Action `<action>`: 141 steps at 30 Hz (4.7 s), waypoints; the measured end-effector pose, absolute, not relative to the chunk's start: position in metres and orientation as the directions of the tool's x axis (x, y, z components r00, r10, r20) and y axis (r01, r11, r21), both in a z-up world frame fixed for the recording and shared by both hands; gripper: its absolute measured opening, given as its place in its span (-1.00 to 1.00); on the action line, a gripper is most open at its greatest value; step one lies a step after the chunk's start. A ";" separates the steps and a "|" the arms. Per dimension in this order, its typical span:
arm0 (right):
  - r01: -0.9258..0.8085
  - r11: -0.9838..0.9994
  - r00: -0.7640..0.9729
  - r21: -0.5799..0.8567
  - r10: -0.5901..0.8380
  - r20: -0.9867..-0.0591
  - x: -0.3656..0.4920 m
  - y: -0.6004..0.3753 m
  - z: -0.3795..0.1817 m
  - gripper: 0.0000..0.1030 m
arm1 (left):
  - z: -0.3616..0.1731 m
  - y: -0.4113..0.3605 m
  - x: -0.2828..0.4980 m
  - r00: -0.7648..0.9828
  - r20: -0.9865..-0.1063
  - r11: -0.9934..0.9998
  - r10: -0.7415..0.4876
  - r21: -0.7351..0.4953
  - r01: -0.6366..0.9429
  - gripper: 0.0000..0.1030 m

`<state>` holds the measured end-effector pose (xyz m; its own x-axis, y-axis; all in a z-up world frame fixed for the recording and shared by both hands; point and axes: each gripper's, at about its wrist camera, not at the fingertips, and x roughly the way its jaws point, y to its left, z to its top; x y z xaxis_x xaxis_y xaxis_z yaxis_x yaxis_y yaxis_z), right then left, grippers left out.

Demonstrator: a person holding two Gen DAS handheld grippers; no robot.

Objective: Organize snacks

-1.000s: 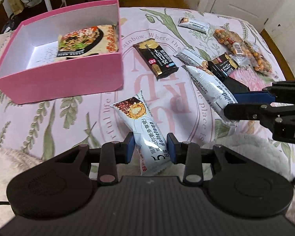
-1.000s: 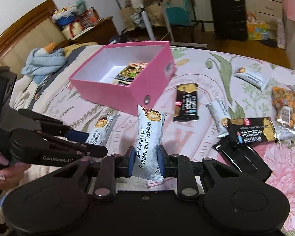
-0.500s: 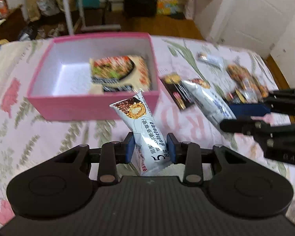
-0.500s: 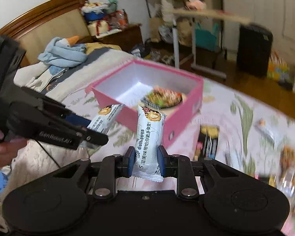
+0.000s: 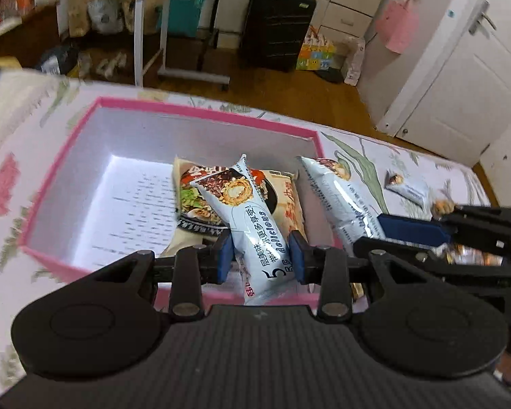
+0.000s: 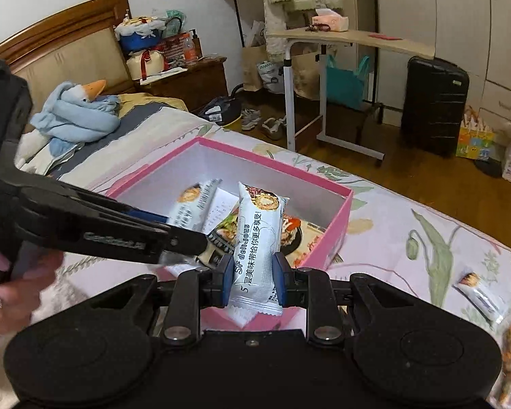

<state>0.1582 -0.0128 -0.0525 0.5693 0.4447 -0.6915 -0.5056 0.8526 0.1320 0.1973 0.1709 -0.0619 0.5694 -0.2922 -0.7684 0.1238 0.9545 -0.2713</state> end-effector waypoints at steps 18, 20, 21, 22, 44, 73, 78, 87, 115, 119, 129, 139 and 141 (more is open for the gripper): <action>-0.536 0.843 0.585 0.038 0.403 -0.704 0.206 0.019 -0.104 -0.19 | -0.120 0.180 0.264 0.492 -0.814 0.938 -0.309 -0.345 0.018 -0.04; -0.533 0.843 0.585 0.073 0.429 -0.688 0.197 0.007 -0.098 -0.18 | -0.113 0.182 0.258 0.504 -0.797 0.931 -0.333 -0.364 0.040 0.07; -0.528 0.845 0.587 0.088 0.438 -0.681 0.192 0.000 -0.096 -0.17 | -0.108 0.183 0.253 0.509 -0.789 0.927 -0.345 -0.373 0.050 0.08; -0.520 0.848 0.593 0.101 0.444 -0.671 0.183 -0.009 -0.091 -0.16 | -0.103 0.184 0.249 0.512 -0.783 0.925 -0.353 -0.376 0.061 0.08; -0.246 0.965 0.674 0.095 0.240 -0.699 0.024 -0.181 -0.066 0.08 | -0.045 0.070 0.139 0.412 -0.772 0.841 -0.484 -0.281 0.462 0.08; 0.102 0.946 0.597 0.309 0.190 -0.780 0.020 -0.262 -0.180 0.30 | -0.174 -0.098 0.155 0.229 -0.803 0.749 -0.550 -0.353 0.561 -0.12; 0.088 0.953 0.597 0.290 0.183 -0.781 0.027 -0.251 -0.179 0.27 | -0.169 -0.103 0.145 0.213 -0.818 0.743 -0.535 -0.335 0.579 -0.12; 0.065 0.963 0.572 0.261 0.178 -0.801 0.017 -0.235 -0.166 0.33 | -0.157 -0.089 0.130 0.156 -0.848 0.764 -0.506 -0.358 0.536 -0.13; -0.336 0.920 0.517 0.199 0.357 -0.778 0.001 -0.126 -0.063 0.61 | -0.053 0.037 0.072 0.272 -0.838 0.845 -0.472 -0.343 0.411 0.00; -0.429 0.886 0.518 0.176 0.401 -0.755 0.012 -0.102 -0.050 0.57 | -0.039 0.067 0.074 0.325 -0.834 0.871 -0.446 -0.320 0.373 0.00; -0.532 0.821 0.510 0.208 0.506 -0.695 0.070 -0.052 -0.029 0.34 | -0.017 0.131 0.108 0.427 -0.827 0.924 -0.365 -0.264 0.276 0.00; -0.510 0.811 0.467 0.287 0.542 -0.699 0.146 -0.009 -0.048 0.34 | -0.040 0.181 0.180 0.415 -0.852 0.947 -0.320 -0.273 0.169 0.01; -0.490 0.816 0.461 0.307 0.542 -0.702 0.157 -0.005 -0.058 0.34 | -0.049 0.186 0.192 0.401 -0.858 0.947 -0.322 -0.282 0.157 0.01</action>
<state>0.1571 -0.0050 -0.0580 0.4615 0.5419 -0.7024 -0.4899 0.8157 0.3075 0.1921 0.1860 -0.0491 0.4013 -0.3218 -0.8575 0.1572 0.9465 -0.2817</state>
